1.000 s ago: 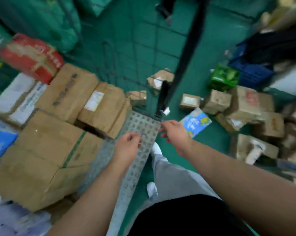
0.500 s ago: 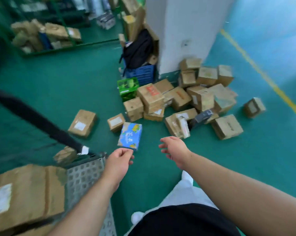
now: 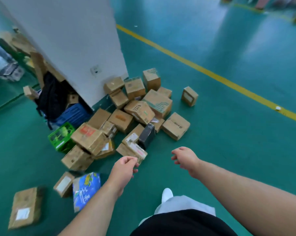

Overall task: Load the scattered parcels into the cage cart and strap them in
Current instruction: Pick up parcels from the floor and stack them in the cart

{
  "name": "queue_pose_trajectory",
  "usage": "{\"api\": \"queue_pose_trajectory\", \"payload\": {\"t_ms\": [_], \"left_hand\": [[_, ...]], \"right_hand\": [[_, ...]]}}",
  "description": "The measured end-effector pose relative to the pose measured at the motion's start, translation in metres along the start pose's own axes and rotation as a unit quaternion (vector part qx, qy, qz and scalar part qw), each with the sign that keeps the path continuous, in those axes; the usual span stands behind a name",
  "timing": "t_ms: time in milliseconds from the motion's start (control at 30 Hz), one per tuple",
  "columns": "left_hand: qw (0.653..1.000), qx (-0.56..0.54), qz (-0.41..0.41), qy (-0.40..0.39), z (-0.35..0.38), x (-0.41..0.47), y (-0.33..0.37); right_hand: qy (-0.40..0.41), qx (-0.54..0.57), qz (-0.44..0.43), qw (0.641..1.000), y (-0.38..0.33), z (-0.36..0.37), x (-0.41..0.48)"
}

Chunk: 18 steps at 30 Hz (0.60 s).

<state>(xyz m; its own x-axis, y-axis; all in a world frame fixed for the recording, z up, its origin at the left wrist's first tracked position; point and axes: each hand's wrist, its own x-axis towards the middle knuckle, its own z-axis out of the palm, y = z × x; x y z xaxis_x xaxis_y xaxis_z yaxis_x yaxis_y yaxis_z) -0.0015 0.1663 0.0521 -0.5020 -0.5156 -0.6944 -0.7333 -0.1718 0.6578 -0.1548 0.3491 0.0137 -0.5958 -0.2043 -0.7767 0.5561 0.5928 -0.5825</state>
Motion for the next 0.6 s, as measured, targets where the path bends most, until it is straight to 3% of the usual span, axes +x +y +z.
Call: {"api": "queue_pose_trajectory", "payload": {"t_ms": [433, 600], "left_hand": [[0.992, 0.106, -0.037, -0.06, 0.096, 0.089, 0.102], [0.984, 0.148, -0.032, -0.092, 0.127, 0.125, 0.147]], "right_hand": [[0.022, 0.118, 0.06, 0.991, -0.024, -0.082, 0.061], [0.078, 0.151, 0.093, 0.981, -0.03, -0.117, 0.081]]}}
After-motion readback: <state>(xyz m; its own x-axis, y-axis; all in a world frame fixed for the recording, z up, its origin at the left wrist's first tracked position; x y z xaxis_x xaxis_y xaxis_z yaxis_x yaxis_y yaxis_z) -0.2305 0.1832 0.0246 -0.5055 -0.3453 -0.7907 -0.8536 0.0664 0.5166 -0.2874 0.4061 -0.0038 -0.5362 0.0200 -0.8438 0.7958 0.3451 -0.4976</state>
